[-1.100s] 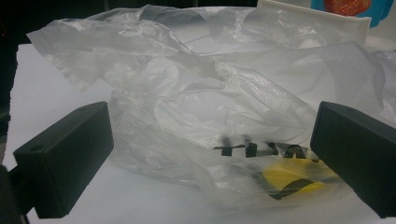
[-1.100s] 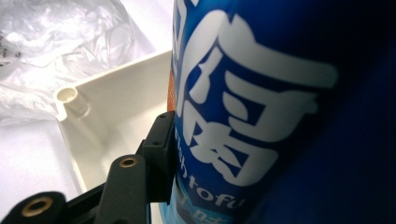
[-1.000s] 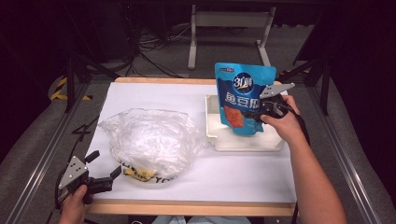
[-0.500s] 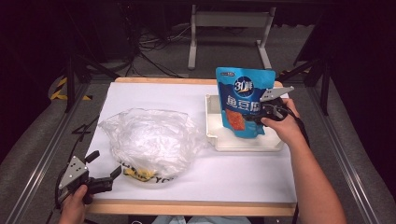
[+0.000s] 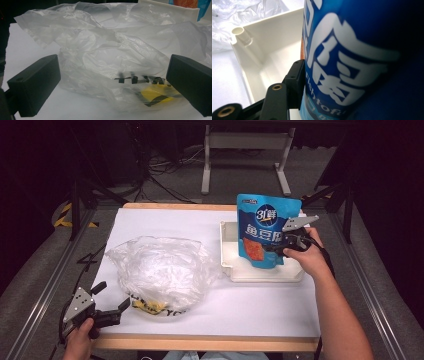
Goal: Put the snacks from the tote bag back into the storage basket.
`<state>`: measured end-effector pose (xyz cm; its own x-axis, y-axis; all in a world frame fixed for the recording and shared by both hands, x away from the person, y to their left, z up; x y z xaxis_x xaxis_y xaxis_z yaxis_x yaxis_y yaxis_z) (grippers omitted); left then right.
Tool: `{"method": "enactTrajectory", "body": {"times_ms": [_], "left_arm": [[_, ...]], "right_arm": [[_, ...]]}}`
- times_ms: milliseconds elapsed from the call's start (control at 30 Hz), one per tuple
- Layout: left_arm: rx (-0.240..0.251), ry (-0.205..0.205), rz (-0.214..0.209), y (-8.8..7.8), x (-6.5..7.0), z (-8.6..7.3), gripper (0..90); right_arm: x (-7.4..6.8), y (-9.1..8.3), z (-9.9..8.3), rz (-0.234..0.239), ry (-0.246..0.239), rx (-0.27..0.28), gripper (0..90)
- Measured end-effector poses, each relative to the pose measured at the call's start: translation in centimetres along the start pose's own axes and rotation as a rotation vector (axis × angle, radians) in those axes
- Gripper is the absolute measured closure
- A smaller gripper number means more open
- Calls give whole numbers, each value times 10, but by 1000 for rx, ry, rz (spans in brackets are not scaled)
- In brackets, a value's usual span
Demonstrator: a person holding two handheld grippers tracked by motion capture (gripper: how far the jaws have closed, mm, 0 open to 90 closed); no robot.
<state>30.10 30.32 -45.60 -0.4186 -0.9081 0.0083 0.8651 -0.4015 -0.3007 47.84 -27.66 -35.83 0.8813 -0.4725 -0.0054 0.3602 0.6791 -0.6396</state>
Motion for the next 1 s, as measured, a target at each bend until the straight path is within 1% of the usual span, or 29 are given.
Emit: {"method": "enactTrajectory", "body": {"times_ms": [100,233,433,567,700,800,867,933,1000], "left_arm": [[7,-3,2,1,0,0,2],[6,-4,2,1,0,-1,2],[6,-5,4,1,0,-1,2],[5,-4,5,1,0,0,2],[4,-4,2,1,1,0,2],[3,-4,3,1,1,0,2],[2,-3,4,1,1,0,2],[3,-4,3,1,2,0,2],[3,-3,4,1,2,0,2]], "right_arm": [[1,-1,-2,0,-5,3,482],[4,-1,-5,6,-19,-2,472],[10,-3,-7,18,-25,-7,447],[11,-6,-11,6,-26,0,411],[14,-14,-17,-28,-3,2,344],[15,-18,-21,-38,9,10,313],[15,-18,-22,-51,11,12,294],[15,-18,-22,-64,21,12,256],[15,-18,-23,-69,31,13,240]]}}
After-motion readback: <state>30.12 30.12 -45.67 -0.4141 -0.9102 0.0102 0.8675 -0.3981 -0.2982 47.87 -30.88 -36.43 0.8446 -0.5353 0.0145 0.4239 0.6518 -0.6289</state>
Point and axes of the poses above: each handheld gripper's, and its own axes: y roughly forward along the jaws, z roughly out of its top, x roughly to its right, the point moved 1 cm from there along y, roughly forward along the jaws, and after that the axes turned 9 degrees about z, right-handed, at the moved point
